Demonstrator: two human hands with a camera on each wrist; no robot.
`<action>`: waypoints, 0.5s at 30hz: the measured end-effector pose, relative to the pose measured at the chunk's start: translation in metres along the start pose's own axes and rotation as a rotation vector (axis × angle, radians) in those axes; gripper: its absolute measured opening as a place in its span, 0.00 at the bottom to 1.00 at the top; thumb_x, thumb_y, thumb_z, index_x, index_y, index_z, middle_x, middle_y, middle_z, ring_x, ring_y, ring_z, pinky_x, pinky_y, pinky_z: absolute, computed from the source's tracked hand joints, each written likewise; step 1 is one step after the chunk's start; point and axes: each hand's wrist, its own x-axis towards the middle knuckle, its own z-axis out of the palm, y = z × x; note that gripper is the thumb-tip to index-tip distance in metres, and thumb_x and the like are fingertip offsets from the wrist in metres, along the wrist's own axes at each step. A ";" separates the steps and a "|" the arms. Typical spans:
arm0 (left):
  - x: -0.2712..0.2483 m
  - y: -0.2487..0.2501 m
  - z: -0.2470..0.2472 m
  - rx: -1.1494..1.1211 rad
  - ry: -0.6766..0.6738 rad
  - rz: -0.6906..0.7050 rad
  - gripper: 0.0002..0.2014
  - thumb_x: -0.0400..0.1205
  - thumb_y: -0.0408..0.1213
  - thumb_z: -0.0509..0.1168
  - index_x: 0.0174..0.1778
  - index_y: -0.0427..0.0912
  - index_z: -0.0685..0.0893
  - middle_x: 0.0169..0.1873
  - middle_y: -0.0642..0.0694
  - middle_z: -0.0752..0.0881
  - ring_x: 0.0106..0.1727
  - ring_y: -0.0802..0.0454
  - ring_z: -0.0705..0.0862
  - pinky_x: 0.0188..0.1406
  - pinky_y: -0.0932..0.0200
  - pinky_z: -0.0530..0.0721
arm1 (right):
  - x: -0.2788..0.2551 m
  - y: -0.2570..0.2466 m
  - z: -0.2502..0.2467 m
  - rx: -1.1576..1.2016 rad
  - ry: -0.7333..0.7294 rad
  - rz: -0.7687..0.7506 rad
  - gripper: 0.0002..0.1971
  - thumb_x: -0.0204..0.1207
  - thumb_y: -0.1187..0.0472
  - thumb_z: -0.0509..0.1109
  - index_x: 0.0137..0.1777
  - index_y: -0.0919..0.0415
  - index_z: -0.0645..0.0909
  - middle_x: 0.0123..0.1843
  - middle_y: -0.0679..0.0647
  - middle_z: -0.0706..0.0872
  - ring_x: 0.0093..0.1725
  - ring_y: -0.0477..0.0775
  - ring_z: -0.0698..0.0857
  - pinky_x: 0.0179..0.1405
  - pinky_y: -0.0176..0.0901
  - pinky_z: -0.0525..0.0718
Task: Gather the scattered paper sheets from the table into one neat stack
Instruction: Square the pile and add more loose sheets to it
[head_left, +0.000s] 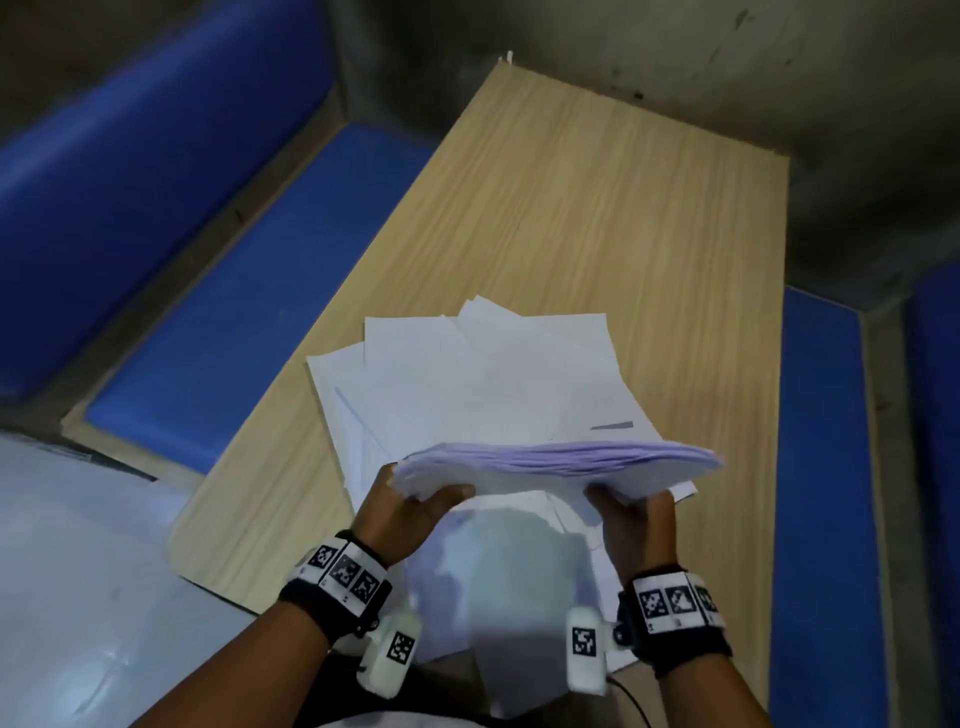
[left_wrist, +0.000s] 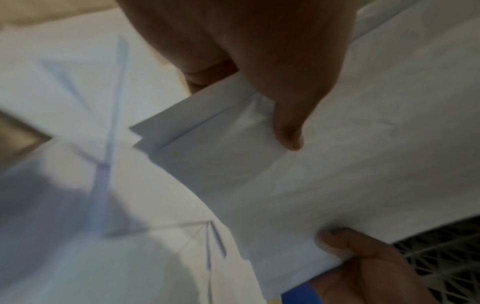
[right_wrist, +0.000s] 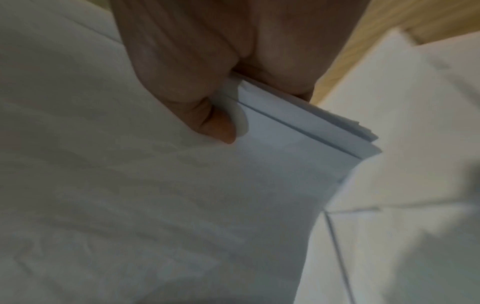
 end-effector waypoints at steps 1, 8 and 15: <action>0.000 0.002 -0.007 -0.001 0.062 0.029 0.22 0.74 0.44 0.79 0.42 0.85 0.85 0.39 0.82 0.87 0.45 0.80 0.86 0.44 0.82 0.78 | 0.008 -0.012 0.001 -0.027 -0.053 -0.043 0.11 0.63 0.73 0.72 0.34 0.53 0.83 0.28 0.37 0.87 0.30 0.34 0.82 0.35 0.38 0.83; 0.011 -0.018 -0.101 -0.201 0.460 -0.088 0.19 0.65 0.49 0.83 0.52 0.57 0.88 0.50 0.55 0.89 0.46 0.75 0.86 0.66 0.58 0.84 | 0.092 -0.025 0.083 -0.345 -0.269 -0.105 0.23 0.69 0.78 0.66 0.59 0.54 0.82 0.52 0.52 0.87 0.48 0.46 0.85 0.55 0.49 0.85; -0.011 -0.051 -0.155 -0.230 0.739 -0.272 0.23 0.73 0.38 0.82 0.62 0.41 0.84 0.55 0.45 0.88 0.55 0.47 0.87 0.59 0.55 0.79 | 0.126 0.003 0.162 -1.123 -0.443 0.029 0.55 0.57 0.31 0.79 0.80 0.53 0.59 0.76 0.55 0.71 0.76 0.62 0.70 0.66 0.65 0.74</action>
